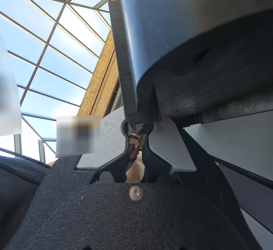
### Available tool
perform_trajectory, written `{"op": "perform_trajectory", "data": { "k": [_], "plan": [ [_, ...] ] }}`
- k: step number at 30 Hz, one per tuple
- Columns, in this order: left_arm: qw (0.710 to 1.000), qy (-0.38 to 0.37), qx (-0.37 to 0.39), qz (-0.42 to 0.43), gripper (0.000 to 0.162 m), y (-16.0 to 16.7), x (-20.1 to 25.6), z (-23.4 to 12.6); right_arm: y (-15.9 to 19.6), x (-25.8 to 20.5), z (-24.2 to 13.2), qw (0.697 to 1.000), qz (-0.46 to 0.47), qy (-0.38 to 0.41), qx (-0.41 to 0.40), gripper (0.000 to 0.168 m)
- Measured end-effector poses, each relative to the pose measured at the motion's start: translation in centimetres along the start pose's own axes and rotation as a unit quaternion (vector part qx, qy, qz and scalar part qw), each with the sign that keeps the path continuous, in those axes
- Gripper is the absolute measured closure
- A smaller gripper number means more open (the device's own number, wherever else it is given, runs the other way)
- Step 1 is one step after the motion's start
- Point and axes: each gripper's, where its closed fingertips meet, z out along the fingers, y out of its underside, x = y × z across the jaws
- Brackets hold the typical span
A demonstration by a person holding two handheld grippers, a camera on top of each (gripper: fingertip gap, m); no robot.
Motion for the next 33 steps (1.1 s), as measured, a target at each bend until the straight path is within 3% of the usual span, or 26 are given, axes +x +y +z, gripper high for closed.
{"op": "perform_trajectory", "data": {
  "k": [17,33],
  "plan": [
    [0.994,-0.054,0.095,-0.005,0.128,-1.6,-7.4,-5.2,0.0,0.5,-0.1,0.998,0.022,0.057,0.0,0.151],
    [0.988,0.022,0.145,-0.036,0.129,-3.5,-10.7,-6.7,-1.4,0.8,1.0,0.995,0.017,0.097,0.026,0.151]
  ]
}}
